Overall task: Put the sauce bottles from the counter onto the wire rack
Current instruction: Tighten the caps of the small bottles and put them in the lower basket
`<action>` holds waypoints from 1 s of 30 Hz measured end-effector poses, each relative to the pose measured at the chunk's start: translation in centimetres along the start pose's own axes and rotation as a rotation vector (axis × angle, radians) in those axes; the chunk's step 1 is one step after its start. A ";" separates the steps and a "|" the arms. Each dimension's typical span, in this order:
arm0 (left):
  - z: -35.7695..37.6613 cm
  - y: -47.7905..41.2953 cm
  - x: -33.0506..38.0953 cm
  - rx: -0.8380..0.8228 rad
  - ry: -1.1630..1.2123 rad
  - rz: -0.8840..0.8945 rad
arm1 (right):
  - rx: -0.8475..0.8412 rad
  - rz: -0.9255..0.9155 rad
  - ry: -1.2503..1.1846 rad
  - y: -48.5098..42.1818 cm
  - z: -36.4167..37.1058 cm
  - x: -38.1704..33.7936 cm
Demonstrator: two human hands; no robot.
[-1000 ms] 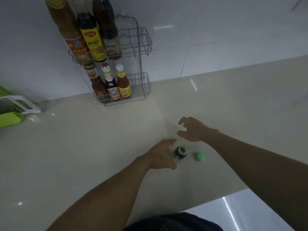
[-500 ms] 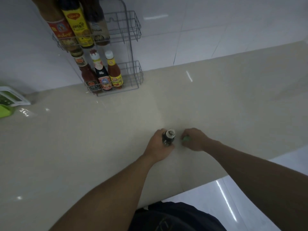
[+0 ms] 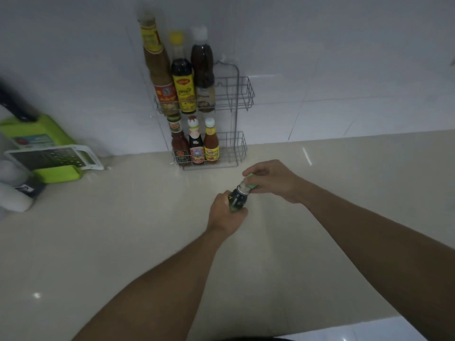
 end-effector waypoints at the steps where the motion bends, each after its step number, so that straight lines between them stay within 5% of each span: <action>1: -0.5 -0.2 0.2 0.011 -0.013 0.006 | -0.022 -0.028 0.101 -0.3 0.4 -0.9; 6: -2.5 -0.8 1.0 0.060 -0.025 0.023 | -0.081 -0.257 0.784 -1.6 2.1 -4.5; 10: -3.0 -1.0 1.2 0.082 -0.021 0.028 | -0.142 -0.345 1.037 -2.4 3.1 -6.0; 19: -3.8 -1.6 1.3 0.109 -0.022 0.027 | -0.085 -0.023 1.037 -3.5 4.6 -6.0; 25: -4.2 -2.2 1.5 0.078 0.058 0.026 | -0.288 0.120 1.170 -3.7 3.9 -7.4; 27: -4.1 -2.2 1.7 0.060 0.071 0.029 | -0.170 0.026 1.167 -3.7 3.9 -7.3; 30: -3.7 -2.4 1.8 0.002 0.049 0.045 | 0.046 -0.384 1.322 -3.6 4.8 -6.3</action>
Point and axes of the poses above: each hand's wrist, its own y-axis away from the middle knuckle, its own z-axis out of the palm, x = y × z, the point moved 2 cm from there along -y, towards the middle knuckle, and after that the axes turned 3 degrees about z, right-handed, at the moved point
